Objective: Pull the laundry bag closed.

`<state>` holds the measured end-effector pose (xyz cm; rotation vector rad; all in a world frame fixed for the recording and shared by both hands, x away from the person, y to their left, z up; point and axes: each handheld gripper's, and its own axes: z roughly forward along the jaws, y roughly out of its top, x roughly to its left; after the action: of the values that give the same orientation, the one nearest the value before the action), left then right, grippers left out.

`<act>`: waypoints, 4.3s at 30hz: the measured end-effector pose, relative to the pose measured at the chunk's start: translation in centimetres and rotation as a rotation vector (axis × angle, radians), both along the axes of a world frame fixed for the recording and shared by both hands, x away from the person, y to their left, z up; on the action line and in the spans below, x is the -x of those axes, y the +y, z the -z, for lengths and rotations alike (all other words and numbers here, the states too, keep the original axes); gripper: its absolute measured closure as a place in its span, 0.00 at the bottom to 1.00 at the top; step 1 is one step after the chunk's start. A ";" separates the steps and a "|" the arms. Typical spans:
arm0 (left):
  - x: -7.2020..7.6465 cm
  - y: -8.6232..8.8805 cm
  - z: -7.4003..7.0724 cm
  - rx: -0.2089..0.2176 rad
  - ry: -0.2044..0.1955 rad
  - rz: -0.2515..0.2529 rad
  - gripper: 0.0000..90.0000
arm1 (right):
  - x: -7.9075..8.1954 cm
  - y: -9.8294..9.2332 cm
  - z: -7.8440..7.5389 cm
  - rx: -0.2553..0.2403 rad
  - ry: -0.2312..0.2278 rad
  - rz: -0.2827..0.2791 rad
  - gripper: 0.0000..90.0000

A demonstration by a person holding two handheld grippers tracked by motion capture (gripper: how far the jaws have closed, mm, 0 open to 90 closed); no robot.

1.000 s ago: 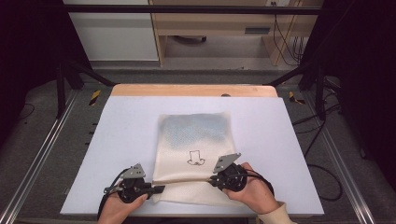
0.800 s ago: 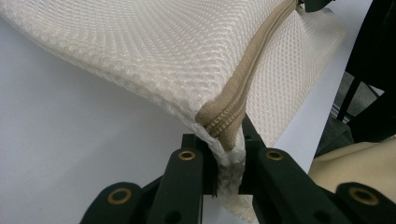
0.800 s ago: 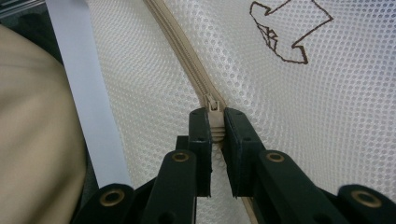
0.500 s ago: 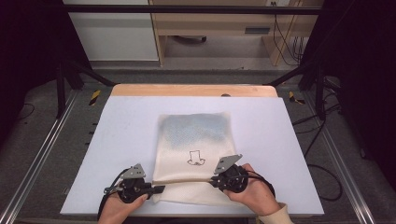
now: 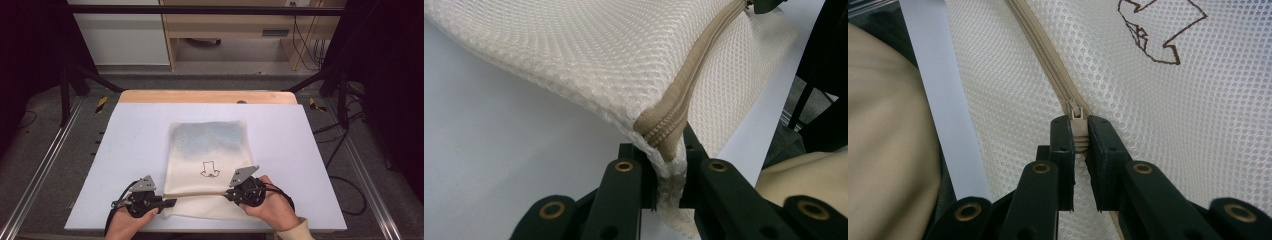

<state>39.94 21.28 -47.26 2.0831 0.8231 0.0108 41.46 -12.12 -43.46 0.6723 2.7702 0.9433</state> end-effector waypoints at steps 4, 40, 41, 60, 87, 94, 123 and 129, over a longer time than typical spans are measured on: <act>0.0 0.0 0.0 -0.001 -0.003 0.000 0.93 | 0.0 0.0 0.1 0.003 -0.005 -0.002 0.91; 0.0 0.1 0.0 -0.004 -0.005 -0.002 0.93 | 0.5 -2.1 0.5 -0.009 -0.007 0.050 0.91; 0.0 0.1 0.0 -0.001 -0.003 -0.003 0.93 | 0.5 -2.2 0.5 -0.011 -0.008 0.047 0.91; -0.1 0.2 0.0 0.003 -0.005 -0.009 0.93 | 0.8 -4.3 0.8 -0.037 -0.002 0.101 0.91; -0.3 0.7 -0.4 0.000 -0.016 -0.022 0.93 | 1.2 -6.5 1.2 -0.036 0.020 0.156 0.91; -0.2 0.6 -0.4 -0.004 -0.016 -0.021 0.93 | 1.1 -6.7 1.4 -0.024 0.022 0.177 0.91; -0.5 0.7 -0.1 -0.021 -0.013 -0.037 0.93 | 0.8 -7.4 1.7 0.004 0.026 0.210 0.91; -0.5 0.6 -0.1 -0.025 -0.013 -0.034 0.93 | 0.8 -7.5 1.5 0.002 0.029 0.216 0.91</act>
<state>40.44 21.91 -47.18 2.0903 0.8540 0.0535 40.63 -19.59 -44.93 0.9690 2.6529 0.8922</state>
